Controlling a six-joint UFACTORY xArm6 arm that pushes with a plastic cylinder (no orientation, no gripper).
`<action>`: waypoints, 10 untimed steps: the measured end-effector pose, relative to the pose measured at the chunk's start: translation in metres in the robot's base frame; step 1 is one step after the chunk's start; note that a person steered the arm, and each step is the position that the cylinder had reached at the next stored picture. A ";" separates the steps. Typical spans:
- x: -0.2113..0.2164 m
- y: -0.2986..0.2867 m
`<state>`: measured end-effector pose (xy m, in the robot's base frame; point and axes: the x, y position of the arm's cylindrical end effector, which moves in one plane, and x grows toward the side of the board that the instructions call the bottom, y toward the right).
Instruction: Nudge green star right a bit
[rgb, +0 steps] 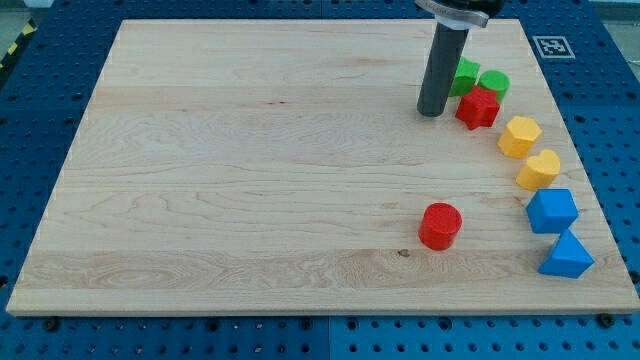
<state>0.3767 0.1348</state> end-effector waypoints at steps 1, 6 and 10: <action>0.000 0.026; -0.041 -0.012; -0.041 0.036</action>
<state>0.3352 0.1705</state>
